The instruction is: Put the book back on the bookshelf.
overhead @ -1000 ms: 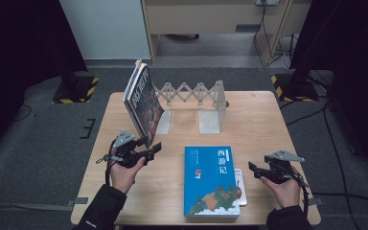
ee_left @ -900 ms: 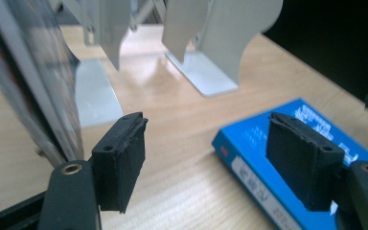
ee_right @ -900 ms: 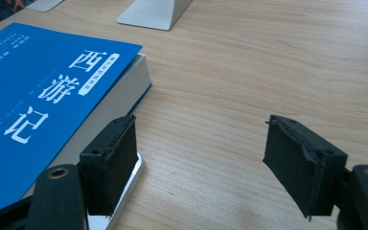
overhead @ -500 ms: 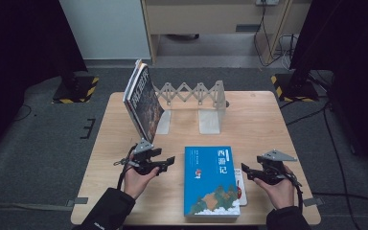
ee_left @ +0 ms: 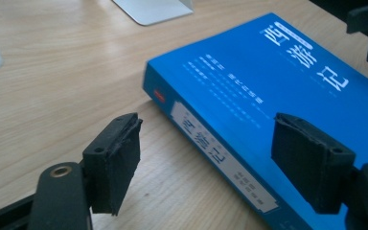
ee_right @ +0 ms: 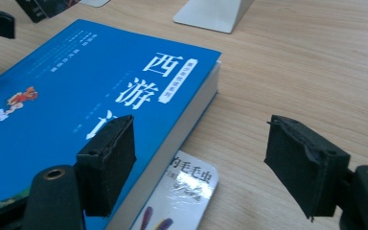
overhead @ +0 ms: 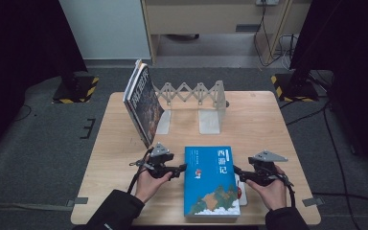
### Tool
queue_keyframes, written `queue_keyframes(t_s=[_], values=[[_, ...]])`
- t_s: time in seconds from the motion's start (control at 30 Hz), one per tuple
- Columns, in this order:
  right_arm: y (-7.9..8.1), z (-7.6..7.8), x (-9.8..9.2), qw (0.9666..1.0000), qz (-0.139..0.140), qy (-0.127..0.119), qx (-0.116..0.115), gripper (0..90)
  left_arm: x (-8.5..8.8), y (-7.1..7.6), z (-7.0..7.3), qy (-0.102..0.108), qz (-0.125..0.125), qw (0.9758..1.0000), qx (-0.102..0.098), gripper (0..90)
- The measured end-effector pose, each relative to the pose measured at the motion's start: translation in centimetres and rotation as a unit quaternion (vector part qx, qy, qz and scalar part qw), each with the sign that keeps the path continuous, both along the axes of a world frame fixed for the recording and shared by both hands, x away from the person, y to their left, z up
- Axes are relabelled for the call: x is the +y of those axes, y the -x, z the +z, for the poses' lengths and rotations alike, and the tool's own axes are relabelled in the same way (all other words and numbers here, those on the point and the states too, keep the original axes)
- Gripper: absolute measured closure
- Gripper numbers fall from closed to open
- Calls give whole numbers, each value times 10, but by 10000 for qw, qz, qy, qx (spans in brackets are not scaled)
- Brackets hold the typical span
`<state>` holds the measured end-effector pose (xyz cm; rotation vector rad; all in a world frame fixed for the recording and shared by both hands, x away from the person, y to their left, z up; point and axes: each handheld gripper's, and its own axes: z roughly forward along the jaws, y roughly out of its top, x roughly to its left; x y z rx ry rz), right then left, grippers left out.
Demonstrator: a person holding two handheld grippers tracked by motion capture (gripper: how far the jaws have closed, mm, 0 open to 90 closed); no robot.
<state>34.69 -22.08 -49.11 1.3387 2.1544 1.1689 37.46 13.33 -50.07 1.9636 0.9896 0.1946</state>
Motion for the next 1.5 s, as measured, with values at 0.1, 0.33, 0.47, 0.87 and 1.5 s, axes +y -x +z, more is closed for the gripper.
queue_keyframes(t_s=[0.1,0.33,0.47,0.87,1.5], values=[[0,-1,5,10000,58,-3,39,255,-5,0,-4,-11,-30,10000,39,242],[0,-5,13,9996,214,18,174,254,-14,0,-13,136,-147,9996,191,201],[0,-7,17,9994,243,22,238,253,-15,-1,-17,261,-129,9993,243,156],[-2,-13,27,9991,288,-76,294,252,-21,-8,-39,995,-40,9939,478,51],[-6,-18,29,9978,200,-438,467,248,-30,-13,-43,1247,323,9887,764,47]])
